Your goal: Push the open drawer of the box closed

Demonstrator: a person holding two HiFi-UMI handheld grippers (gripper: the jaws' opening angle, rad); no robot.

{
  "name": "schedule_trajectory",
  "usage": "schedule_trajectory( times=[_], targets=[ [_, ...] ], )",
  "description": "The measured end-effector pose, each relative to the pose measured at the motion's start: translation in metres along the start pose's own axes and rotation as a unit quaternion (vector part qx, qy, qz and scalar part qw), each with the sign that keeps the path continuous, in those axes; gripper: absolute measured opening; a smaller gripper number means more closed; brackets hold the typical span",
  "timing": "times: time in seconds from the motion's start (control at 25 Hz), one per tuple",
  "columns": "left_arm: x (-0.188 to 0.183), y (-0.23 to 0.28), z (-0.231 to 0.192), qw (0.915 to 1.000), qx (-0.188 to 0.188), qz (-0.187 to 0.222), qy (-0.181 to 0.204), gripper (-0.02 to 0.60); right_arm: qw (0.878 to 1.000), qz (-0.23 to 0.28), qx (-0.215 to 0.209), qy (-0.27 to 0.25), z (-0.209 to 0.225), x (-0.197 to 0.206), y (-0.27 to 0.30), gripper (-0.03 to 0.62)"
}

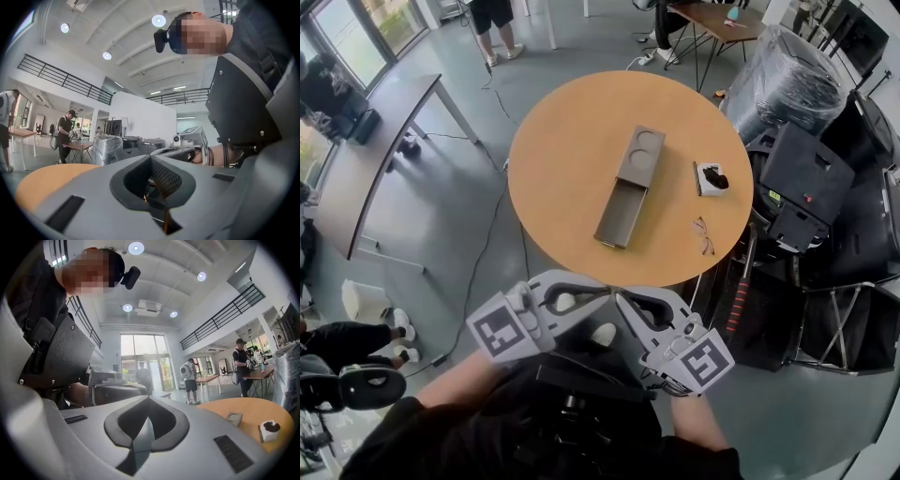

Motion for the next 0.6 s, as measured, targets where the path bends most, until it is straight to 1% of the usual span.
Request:
schedule_trajectory(
  times=[0.16, 0.36, 0.52, 0.6],
  targets=[
    [0.001, 0.003, -0.012, 1.0000, 0.000, -0.004, -0.001, 0.031, 1.000, -0.009, 0.001, 0.005, 0.011, 0.005, 0.007, 0.005],
    [0.006, 0.005, -0.036, 1.0000, 0.001, -0.003, -0.005, 0.031, 1.000, -0.020, 0.008, 0.006, 0.028, 0.013, 0.022, 0.005],
    [0.011, 0.004, -0.059, 0.9999, 0.009, -0.001, -0.008, 0.031, 0.999, -0.030, 0.016, 0.013, 0.040, 0.022, 0.036, 0.005],
    [0.016, 0.005, -0.073, 0.9999, 0.015, 0.005, -0.003, 0.031, 0.999, -0.037, 0.020, 0.019, 0.049, 0.031, 0.045, 0.005]
  ],
)
Point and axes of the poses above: the fingertips, and each gripper's own axes: y forward along the fingers, z to its right, x out of its underside, the point moved 5 cm from there along -y, backward along the fingers, and after that the axes turned 5 degrees about -y, right-handed, at the moved point
